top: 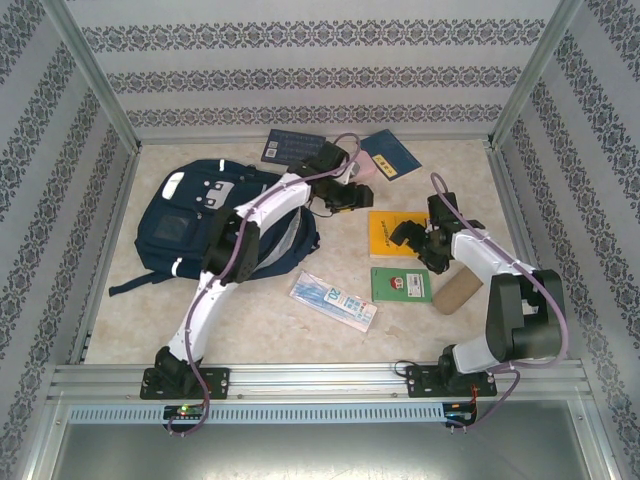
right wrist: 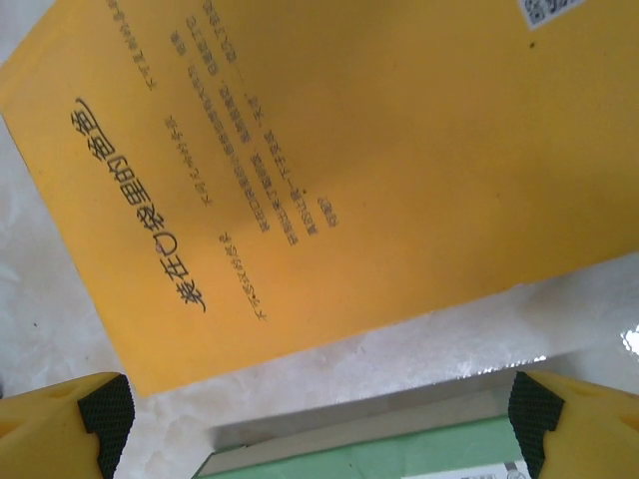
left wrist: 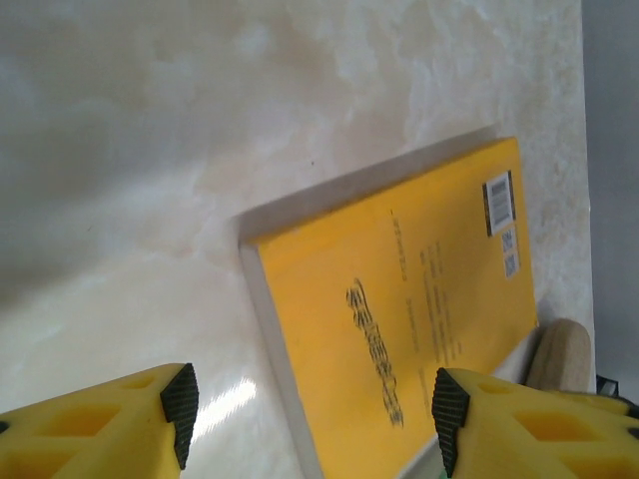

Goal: Pack books, pencil case, and school supplies into a backpack

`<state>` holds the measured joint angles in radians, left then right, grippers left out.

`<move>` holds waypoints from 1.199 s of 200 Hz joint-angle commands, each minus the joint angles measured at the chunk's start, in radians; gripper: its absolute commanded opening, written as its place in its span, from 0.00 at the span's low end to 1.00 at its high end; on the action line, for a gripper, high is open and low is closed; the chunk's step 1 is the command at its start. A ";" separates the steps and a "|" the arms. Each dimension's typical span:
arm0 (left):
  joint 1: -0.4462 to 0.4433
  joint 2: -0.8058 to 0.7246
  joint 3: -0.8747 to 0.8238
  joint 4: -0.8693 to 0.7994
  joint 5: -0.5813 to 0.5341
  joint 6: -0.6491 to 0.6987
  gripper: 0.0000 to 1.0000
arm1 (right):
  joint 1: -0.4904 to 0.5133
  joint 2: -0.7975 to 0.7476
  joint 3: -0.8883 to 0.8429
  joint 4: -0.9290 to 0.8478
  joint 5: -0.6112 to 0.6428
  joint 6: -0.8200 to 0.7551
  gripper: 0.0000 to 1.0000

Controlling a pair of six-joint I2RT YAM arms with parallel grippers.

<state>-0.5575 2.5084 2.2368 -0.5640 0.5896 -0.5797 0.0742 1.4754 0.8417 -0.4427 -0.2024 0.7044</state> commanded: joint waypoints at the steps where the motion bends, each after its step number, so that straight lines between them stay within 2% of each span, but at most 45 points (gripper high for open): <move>1: -0.019 0.073 0.103 0.026 0.023 -0.055 0.65 | -0.007 0.038 -0.002 0.046 0.004 0.003 0.98; 63: -0.025 0.166 0.162 0.096 0.055 -0.113 0.65 | -0.017 0.153 0.066 0.055 -0.006 -0.030 0.98; 107: -0.049 0.131 0.112 0.043 0.115 -0.036 0.60 | -0.019 0.199 0.136 0.047 -0.005 -0.059 0.98; 129: -0.060 0.056 -0.008 0.040 0.105 0.004 0.58 | -0.019 0.217 0.175 0.041 0.000 -0.070 0.98; 174: -0.076 -0.156 -0.369 0.176 0.088 -0.016 0.57 | -0.019 0.261 0.233 0.031 0.003 -0.087 0.98; 205: -0.104 -0.274 -0.555 0.224 0.069 -0.028 0.57 | -0.019 0.266 0.256 -0.008 0.039 -0.081 0.98; 222: -0.100 -0.335 -0.634 0.254 0.035 -0.043 0.57 | -0.009 0.237 0.247 -0.021 0.053 -0.069 0.86; 240: -0.093 -0.380 -0.662 0.250 0.002 -0.044 0.58 | 0.032 0.185 0.236 -0.025 0.098 -0.059 0.83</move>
<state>-0.6575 2.2139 1.6077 -0.3729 0.6464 -0.6136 0.0647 1.7321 1.0687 -0.4408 -0.1711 0.6365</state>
